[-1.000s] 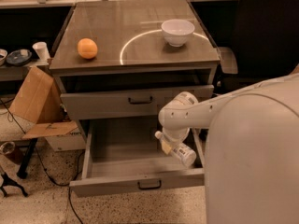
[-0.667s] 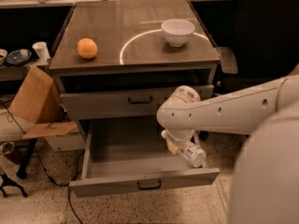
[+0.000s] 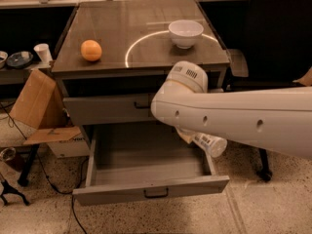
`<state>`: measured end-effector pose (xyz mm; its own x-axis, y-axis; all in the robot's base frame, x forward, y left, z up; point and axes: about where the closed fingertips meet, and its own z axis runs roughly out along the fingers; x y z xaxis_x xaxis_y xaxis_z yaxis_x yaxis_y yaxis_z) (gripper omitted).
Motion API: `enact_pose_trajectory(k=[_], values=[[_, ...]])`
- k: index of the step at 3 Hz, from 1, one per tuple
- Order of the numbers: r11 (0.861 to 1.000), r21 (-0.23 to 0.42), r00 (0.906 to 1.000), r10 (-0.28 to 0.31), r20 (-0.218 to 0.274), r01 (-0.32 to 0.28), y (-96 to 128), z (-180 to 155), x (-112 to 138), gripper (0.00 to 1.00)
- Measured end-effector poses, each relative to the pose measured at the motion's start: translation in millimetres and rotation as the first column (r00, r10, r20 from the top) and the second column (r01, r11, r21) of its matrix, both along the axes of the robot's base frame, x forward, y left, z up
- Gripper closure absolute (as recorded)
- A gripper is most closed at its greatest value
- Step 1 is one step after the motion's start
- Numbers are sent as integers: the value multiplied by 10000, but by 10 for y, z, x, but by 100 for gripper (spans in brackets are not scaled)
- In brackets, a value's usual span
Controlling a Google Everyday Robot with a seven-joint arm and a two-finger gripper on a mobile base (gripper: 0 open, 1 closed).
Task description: Pick blue plastic bottle from middle drawer and place on counter
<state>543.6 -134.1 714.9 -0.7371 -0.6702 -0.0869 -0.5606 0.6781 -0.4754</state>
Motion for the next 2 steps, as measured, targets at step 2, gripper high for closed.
enact_pose_trajectory(k=[2], values=[[9939, 310, 9571, 934, 2744, -1059, 394, 1206, 393, 100]])
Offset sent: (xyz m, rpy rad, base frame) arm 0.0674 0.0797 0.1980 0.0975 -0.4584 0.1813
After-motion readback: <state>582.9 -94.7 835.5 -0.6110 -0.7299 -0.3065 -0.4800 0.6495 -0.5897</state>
